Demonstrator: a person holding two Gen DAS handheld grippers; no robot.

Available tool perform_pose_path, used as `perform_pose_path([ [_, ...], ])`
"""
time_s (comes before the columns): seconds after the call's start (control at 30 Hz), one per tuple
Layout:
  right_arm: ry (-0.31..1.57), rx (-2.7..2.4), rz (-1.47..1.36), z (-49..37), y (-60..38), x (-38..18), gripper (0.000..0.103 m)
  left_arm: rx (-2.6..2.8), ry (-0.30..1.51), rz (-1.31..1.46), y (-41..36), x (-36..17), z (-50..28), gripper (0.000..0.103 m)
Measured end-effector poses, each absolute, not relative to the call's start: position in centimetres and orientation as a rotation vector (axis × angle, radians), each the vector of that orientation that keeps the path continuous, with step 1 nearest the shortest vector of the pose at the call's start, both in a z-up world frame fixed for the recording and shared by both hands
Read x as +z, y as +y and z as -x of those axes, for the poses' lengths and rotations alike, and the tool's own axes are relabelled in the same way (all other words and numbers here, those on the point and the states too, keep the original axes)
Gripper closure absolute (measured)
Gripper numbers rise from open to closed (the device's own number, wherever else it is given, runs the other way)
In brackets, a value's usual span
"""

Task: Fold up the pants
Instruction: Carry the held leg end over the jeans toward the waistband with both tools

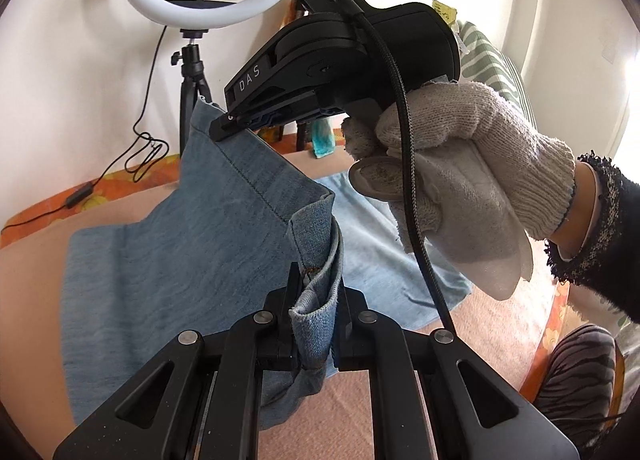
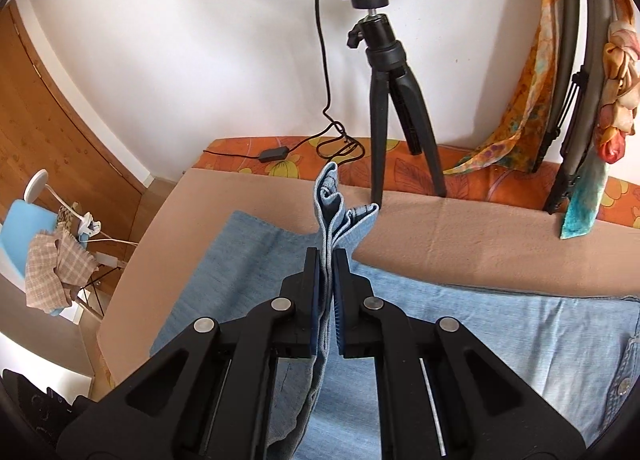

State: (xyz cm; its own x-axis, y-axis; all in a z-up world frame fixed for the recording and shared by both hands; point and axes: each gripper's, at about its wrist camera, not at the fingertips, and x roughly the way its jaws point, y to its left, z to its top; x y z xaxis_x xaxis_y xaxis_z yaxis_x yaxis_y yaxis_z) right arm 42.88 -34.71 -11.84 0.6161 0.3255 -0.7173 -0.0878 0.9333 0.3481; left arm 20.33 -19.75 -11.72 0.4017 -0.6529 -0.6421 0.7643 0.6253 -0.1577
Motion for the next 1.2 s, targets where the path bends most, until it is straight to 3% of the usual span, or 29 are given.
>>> perform_pose_path([
  [1.2,0.836,-0.009,-0.254,-33.3,-55.5,-7.2,0.096,-1.199,0.668,-0.161,-38.1,-9.0,-16.2,0.094],
])
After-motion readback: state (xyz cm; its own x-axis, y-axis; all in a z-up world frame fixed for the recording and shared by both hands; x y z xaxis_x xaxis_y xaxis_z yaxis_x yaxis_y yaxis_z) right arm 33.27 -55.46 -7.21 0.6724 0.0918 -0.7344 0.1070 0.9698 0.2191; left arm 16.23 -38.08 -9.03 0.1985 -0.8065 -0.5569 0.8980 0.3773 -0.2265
